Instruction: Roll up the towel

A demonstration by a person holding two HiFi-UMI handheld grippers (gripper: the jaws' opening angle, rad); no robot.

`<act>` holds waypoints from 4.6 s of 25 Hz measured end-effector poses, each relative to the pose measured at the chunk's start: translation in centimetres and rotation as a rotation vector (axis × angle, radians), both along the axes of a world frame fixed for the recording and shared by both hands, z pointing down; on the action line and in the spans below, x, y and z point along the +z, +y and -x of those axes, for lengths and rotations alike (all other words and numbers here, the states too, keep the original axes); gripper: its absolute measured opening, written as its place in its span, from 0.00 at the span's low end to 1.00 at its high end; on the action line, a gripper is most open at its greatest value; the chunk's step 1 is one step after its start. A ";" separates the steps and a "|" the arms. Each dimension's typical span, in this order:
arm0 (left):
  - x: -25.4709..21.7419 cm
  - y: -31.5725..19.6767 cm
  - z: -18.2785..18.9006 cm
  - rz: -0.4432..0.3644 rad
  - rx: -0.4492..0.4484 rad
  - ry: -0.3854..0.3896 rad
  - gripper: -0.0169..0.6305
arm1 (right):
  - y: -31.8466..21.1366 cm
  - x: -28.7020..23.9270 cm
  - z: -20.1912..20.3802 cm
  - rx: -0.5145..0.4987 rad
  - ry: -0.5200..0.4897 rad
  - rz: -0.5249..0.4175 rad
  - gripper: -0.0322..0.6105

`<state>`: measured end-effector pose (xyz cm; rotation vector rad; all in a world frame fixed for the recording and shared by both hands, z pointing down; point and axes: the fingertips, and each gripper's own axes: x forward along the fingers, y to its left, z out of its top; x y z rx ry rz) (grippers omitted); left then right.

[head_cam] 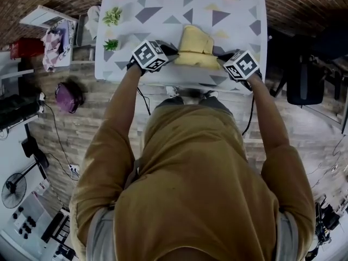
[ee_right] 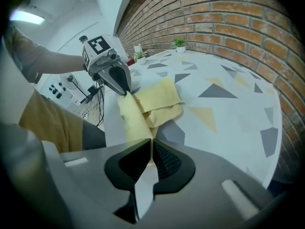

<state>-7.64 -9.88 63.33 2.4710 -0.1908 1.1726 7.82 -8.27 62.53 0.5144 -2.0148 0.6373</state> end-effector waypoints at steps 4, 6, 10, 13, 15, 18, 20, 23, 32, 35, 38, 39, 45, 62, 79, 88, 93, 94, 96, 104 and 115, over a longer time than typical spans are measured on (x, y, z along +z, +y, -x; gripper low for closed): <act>-0.1 -0.1 0.2 -0.039 -0.040 -0.012 0.17 | -0.4 0.1 0.0 -0.045 0.047 -0.052 0.08; 0.0 -0.4 0.2 -0.058 -0.057 -0.027 0.17 | -0.9 -0.1 0.2 -0.073 0.068 -0.089 0.08; 0.0 -0.2 0.1 -0.112 -0.099 -0.074 0.18 | -1.4 0.4 0.5 -0.134 0.136 -0.169 0.08; -0.2 -0.1 -0.1 -0.167 -0.132 -0.093 0.18 | -1.3 1.9 0.4 -0.156 0.187 -0.218 0.09; -0.1 -0.4 0.0 -0.199 -0.159 -0.102 0.20 | -1.5 2.1 0.5 -0.150 0.201 -0.257 0.09; 0.2 -1.0 0.5 -0.240 -0.204 -0.117 0.29 | -1.7 2.0 0.4 -0.128 0.209 -0.304 0.14; 0.3 -1.3 0.5 -0.255 -0.222 -0.129 0.31 | -2.0 2.0 0.3 -0.111 0.208 -0.326 0.15; 0.5 -2.0 0.7 -0.263 -0.244 -0.144 0.34 | -2.7 1.8 0.0 -0.060 0.221 -0.358 0.22; 0.1 -4.2 1.1 -0.310 -0.252 -0.162 0.47 | -4.0 1.6 -0.4 0.016 0.239 -0.366 0.23; -0.5 -4.1 1.3 -0.316 -0.246 -0.142 0.47 | -3.7 0.9 -1.1 0.041 0.219 -0.359 0.25; -1.4 -3.6 1.8 -0.329 -0.254 -0.104 0.47 | -3.3 -0.1 -2.4 0.054 0.220 -0.384 0.25; -1.9 -3.3 1.9 -0.339 -0.259 -0.090 0.47 | -3.1 -0.5 -2.9 0.057 0.224 -0.393 0.25; -3.4 -1.2 2.6 -0.391 -0.257 -0.054 0.47 | -0.7 -2.0 -2.9 -0.064 0.252 -0.472 0.25; -0.2 2.3 -1.0 -0.440 0.063 -0.148 0.36 | 2.4 1.5 -0.1 -0.316 0.306 -0.424 0.25; 1.3 1.9 -0.3 -0.431 0.081 -0.209 0.31 | 1.8 1.8 -0.7 -0.354 0.339 -0.413 0.25; 1.5 1.9 -0.3 -0.423 0.062 -0.210 0.29 | 1.5 1.9 -0.6 -0.346 0.324 -0.375 0.23; 1.5 2.1 -0.3 -0.422 0.036 -0.199 0.25 | 1.9 2.0 -0.6 -0.346 0.314 -0.376 0.17; 1.5 2.0 -0.2 -0.420 0.029 -0.196 0.25 | 1.9 2.0 -0.5 -0.343 0.312 -0.377 0.16; 1.5 2.0 -0.1 -0.420 0.024 -0.196 0.24 | 1.9 2.0 -0.5 -0.336 0.307 -0.378 0.16; 1.1 2.1 0.1 -0.427 0.013 -0.195 0.21 | 1.9 2.0 -0.6 -0.287 0.295 -0.386 0.13; -0.6 3.2 0.2 -0.364 0.010 -0.132 0.20 | 3.1 0.5 -0.4 -0.204 0.199 -0.298 0.11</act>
